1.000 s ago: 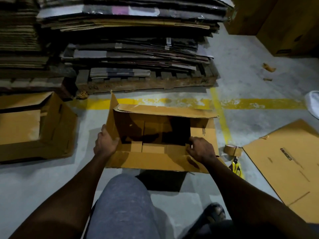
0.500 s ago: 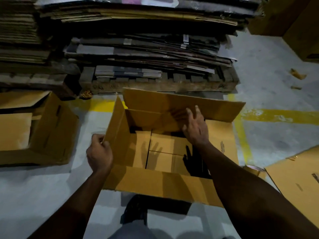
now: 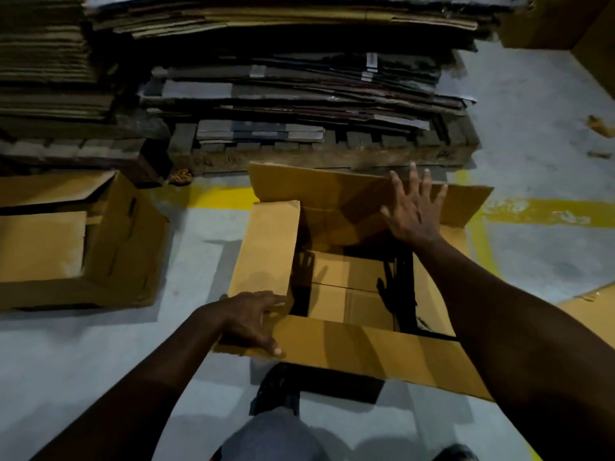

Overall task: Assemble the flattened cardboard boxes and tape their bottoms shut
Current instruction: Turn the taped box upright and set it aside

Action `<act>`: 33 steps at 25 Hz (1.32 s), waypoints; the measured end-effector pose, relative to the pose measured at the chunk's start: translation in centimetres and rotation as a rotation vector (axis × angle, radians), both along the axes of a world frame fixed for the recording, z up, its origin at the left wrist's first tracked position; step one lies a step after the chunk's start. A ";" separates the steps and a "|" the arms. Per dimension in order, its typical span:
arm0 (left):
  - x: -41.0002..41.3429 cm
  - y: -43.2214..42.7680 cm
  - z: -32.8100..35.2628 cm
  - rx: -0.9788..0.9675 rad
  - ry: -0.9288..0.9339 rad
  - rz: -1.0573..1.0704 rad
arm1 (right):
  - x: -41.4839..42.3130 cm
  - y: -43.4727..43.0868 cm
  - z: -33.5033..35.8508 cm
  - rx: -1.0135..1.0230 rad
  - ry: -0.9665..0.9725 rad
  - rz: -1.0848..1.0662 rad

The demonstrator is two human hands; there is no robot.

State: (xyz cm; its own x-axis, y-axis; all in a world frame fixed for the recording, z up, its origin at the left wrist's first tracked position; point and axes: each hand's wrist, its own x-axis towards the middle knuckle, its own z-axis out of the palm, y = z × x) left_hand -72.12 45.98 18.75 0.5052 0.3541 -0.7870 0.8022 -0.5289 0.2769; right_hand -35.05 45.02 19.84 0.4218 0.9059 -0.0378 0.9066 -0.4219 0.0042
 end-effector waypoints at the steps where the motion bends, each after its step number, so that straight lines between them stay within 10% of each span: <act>1: -0.1 -0.3 0.6 0.042 0.031 -0.086 | 0.1 0.2 0.4 -0.038 0.014 0.003; 6: 0.3 -2.3 1.7 0.260 -0.018 -0.302 | -1.7 -0.8 0.5 -0.177 0.087 0.057; 14: 3.3 2.5 0.8 0.817 -0.127 0.142 | -1.6 -5.0 0.7 -0.142 0.485 0.086; 20: 7.3 5.1 -4.3 0.637 -0.072 0.474 | 2.2 -10.0 -5.4 -0.135 0.074 -0.049; 25: 7.0 8.1 -6.4 0.451 -0.151 0.757 | 4.1 -12.4 -11.6 -0.168 0.295 -0.627; 33: 5.9 7.1 -6.9 0.540 -0.079 0.695 | 3.8 -11.7 -11.3 0.023 0.213 -0.721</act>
